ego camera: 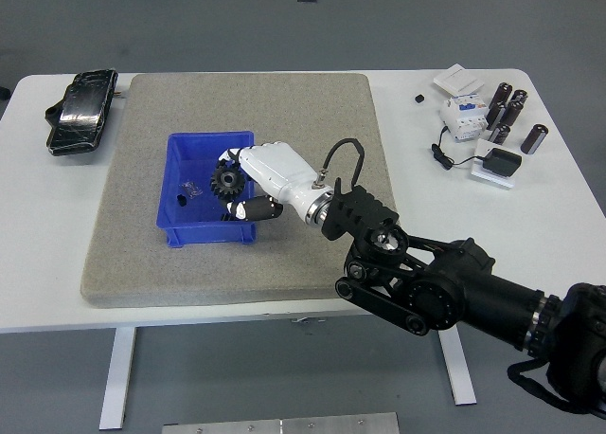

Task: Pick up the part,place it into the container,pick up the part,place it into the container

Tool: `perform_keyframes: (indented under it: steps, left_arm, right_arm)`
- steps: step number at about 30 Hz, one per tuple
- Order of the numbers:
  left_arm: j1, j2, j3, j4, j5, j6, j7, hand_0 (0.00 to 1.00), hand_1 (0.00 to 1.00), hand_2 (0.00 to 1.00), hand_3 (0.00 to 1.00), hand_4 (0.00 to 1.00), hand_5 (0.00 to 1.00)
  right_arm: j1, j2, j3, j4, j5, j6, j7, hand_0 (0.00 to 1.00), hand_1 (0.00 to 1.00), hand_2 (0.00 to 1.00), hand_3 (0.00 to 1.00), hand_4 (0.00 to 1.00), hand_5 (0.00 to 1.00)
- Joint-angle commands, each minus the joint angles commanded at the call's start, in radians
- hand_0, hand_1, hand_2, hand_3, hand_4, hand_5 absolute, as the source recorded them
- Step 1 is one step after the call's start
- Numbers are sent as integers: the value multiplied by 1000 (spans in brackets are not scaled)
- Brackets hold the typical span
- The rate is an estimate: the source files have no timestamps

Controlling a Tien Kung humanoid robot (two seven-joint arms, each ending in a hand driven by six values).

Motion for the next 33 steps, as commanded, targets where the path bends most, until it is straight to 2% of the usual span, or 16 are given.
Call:
perform_keyframes:
  steps: [3,4,9,10,15,16,19,26,28,33]
  left_arm:
    - [0,0,-1,0,1,0,0,668,646,642,559,699,552]
    - [-1,0,-2,0,2,0,0,668,645,641,559,701,553]
    - [-1,0,-10,0,11,-1,3,668,645,641,559,701,553]
    - [0,1,-15,0,15,0,4,668,645,641,559,701,554]
    - [1,3,-30,0,26,0,10,668,645,641,559,701,554]
    - [1,3,-31,0,27,0,10,668,646,641,559,701,554]
    - [1,3,-33,0,29,-1,10,668,646,641,559,701,554]
    - [6,1,-35,0,29,0,10,668,646,641,557,702,554]
    - [8,-1,-35,0,27,0,9,668,645,641,557,701,554]
    - [14,-4,-35,0,24,2,7,668,645,641,557,701,554]
  right_arm:
    - [2,0,-10,-7,3,23,-3,662,638,650,681,429,196]
    - [3,0,-14,-10,5,30,-2,916,847,879,811,596,412]
    - [3,0,-24,-13,18,42,7,916,847,879,811,596,412]
    - [3,0,-25,-12,20,44,8,998,895,931,904,688,504]
    - [3,0,-24,-10,25,47,9,998,895,931,904,688,504]
    - [2,0,-23,-9,27,47,9,998,905,937,911,727,530]
    - [0,0,-11,-4,34,41,9,998,905,937,911,727,530]
    - [-22,-2,90,57,37,25,17,998,899,924,893,739,552]
    - [-39,-15,136,92,43,19,23,992,886,889,867,739,550]
    - [-115,-76,254,168,93,5,55,992,886,889,867,739,550]
